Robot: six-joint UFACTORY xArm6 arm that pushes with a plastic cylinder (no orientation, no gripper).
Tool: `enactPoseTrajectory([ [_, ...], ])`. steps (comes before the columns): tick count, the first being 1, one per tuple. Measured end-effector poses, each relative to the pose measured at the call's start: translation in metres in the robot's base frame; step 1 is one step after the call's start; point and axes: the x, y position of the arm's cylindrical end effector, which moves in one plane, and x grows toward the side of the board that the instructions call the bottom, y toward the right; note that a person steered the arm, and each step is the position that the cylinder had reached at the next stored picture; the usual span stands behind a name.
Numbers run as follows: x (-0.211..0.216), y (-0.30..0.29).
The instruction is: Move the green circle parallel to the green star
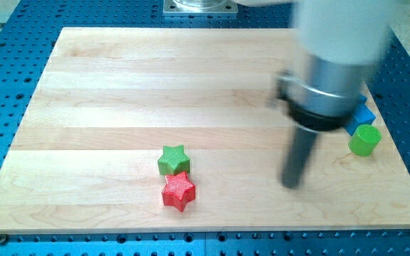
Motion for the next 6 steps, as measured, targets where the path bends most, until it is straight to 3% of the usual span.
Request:
enactPoseTrajectory([
  [1,0.002,0.139],
  [2,-0.027,0.175],
  [3,-0.073,0.121],
  [4,-0.081,0.073],
  [5,-0.078,-0.086],
  [6,-0.081,-0.086],
])
